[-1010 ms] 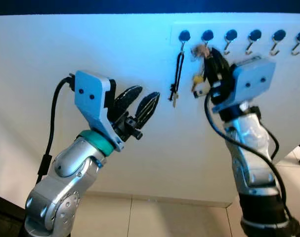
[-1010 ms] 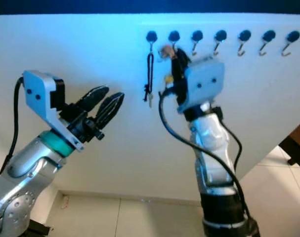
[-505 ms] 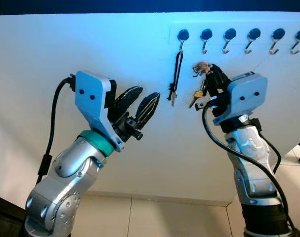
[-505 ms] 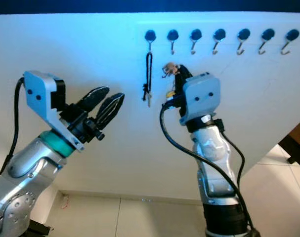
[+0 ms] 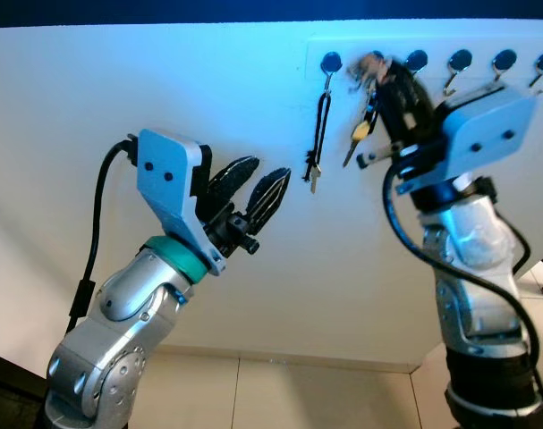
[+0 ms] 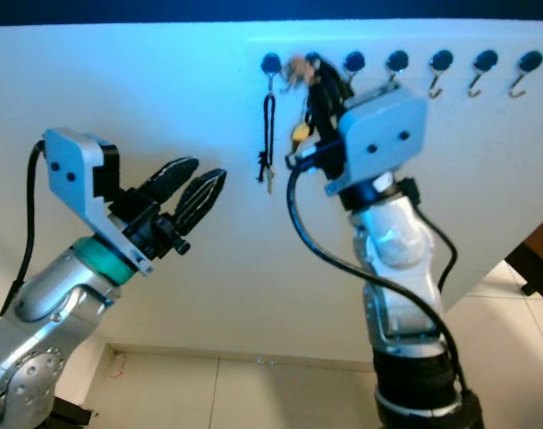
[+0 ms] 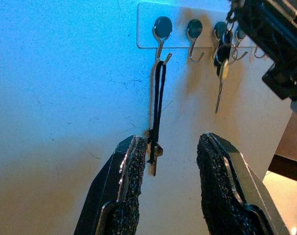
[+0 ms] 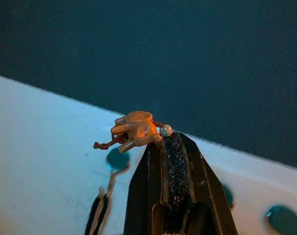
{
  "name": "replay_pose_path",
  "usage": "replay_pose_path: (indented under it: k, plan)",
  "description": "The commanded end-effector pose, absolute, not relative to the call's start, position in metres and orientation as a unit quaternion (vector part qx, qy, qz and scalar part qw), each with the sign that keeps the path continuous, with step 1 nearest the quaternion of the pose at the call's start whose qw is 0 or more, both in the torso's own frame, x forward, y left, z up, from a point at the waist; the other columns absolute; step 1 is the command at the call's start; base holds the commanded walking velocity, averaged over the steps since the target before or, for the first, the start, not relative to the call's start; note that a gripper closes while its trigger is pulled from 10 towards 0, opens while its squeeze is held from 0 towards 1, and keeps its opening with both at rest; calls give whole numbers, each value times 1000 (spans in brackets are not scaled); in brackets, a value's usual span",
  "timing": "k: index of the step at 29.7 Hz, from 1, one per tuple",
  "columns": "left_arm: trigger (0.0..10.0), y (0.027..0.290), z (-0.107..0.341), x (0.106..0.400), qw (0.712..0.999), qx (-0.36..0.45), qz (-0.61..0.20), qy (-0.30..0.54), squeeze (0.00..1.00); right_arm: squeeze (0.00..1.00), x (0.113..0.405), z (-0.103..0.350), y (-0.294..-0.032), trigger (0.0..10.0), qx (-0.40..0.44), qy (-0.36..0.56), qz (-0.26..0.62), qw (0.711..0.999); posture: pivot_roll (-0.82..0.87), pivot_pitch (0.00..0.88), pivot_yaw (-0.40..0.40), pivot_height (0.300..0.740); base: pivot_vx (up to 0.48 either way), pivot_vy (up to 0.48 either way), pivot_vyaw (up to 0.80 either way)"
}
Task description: Hang keys on a hook
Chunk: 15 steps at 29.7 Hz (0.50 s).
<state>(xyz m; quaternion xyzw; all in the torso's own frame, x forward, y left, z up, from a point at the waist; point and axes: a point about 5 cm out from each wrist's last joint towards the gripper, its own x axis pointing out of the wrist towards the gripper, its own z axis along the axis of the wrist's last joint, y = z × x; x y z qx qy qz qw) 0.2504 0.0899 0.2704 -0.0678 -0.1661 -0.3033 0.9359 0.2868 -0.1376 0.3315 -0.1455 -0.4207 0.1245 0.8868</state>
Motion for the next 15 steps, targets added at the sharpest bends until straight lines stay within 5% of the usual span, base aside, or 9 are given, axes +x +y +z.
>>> replay_pose_path:
  k: [1, 15]
  plan:
    - [10000, 88, 269, 251, 935, -68, -309, -160, 0, 0, 286, 334, -138, 10000, -141, -425, 124, 886, -113, 51, 132, 740, 0, 0, 0]
    - [10000, 89, 270, 250, 936, -66, -307, -161, 0, 0, 302, 345, -137, 10000, -145, -426, 106, 887, -91, 52, 127, 740, 0, 0, 0]
